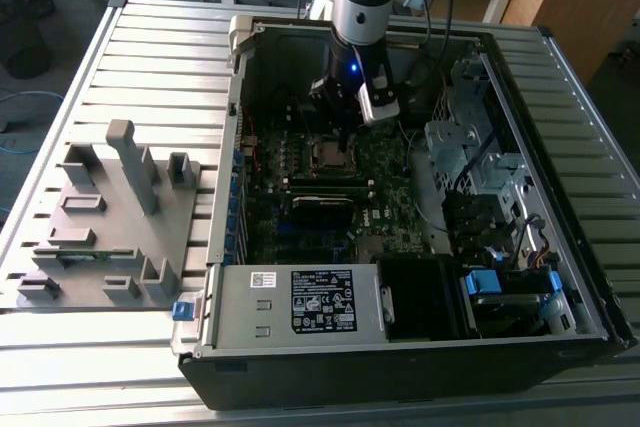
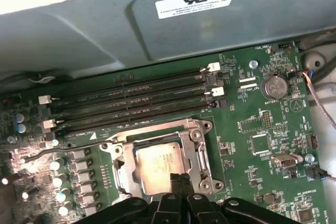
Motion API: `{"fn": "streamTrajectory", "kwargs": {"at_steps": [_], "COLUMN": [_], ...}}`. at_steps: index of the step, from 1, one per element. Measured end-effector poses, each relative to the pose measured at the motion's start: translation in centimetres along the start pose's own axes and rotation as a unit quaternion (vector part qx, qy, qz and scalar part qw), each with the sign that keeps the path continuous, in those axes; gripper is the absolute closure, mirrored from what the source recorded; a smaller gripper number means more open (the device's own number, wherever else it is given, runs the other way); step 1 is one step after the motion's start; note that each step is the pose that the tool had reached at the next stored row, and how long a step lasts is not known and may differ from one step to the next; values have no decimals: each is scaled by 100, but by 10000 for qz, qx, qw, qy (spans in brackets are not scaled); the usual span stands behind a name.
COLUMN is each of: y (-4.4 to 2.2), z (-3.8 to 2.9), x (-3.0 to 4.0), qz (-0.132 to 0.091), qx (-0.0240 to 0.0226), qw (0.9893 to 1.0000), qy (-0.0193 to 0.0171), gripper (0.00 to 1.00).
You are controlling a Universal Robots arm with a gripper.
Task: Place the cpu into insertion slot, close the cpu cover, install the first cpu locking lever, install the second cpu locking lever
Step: 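Close the cpu cover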
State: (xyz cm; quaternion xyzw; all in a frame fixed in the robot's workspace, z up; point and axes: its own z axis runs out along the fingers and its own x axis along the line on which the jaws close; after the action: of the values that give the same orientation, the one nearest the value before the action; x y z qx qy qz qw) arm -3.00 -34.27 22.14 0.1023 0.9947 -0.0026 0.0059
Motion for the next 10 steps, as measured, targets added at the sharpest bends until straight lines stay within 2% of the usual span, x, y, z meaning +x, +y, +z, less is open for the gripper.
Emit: {"fn": "streamTrajectory", "kwargs": {"at_steps": [3, 6, 10], "y": [0, -3, -14], "z": [12, 17, 34], "x": [1, 14, 72], "qz": [-91, -142, -163], "qx": [-8, -8, -21], "qw": [10000, 9999, 9999], "qy": [-28, -30, -30], "gripper": [90, 90, 90]}}
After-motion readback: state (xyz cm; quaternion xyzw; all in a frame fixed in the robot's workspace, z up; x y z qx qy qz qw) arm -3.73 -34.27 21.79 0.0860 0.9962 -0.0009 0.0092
